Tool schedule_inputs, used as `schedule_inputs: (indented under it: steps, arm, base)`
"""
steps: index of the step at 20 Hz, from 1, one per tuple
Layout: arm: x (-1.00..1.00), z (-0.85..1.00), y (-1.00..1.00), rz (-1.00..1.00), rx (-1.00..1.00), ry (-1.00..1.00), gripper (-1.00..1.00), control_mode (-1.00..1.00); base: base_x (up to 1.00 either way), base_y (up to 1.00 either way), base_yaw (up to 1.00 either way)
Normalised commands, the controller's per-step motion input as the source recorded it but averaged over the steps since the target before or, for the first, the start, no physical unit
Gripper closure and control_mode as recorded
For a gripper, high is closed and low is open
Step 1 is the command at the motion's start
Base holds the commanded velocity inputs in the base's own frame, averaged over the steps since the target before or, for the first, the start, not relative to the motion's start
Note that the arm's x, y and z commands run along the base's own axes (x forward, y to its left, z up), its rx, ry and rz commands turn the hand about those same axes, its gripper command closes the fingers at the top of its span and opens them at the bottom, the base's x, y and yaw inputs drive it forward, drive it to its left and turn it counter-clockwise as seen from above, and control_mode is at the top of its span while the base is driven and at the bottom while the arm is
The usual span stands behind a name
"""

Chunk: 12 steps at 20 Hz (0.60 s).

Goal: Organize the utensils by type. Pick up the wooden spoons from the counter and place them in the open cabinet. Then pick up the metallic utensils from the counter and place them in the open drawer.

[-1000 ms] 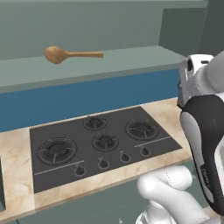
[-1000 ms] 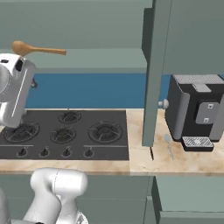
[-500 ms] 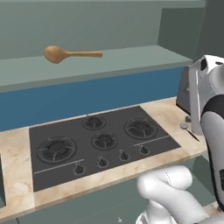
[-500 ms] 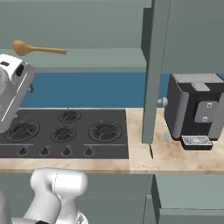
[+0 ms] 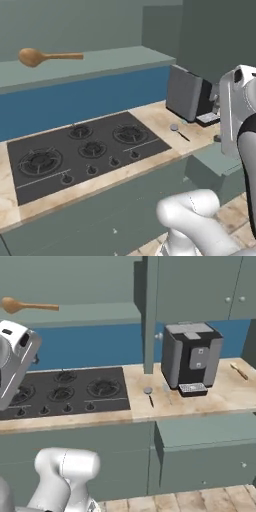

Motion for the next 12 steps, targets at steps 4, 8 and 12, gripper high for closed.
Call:
schedule_inputs:
  steps: [4,8,12]
  arm:
    - [0.00,0.00,0.00,0.00,0.00,0.00,-1.00,1.00]
    - [0.00,0.00,0.00,0.00,0.00,0.00,-1.00,1.00]
    - [0.00,0.00,0.00,0.00,0.00,0.00,-1.00,1.00]
  base:
    - [-0.85,0.02,-0.40]
    - [-0.97,0.03,-0.42]
    - [-0.96,0.00,-0.48]
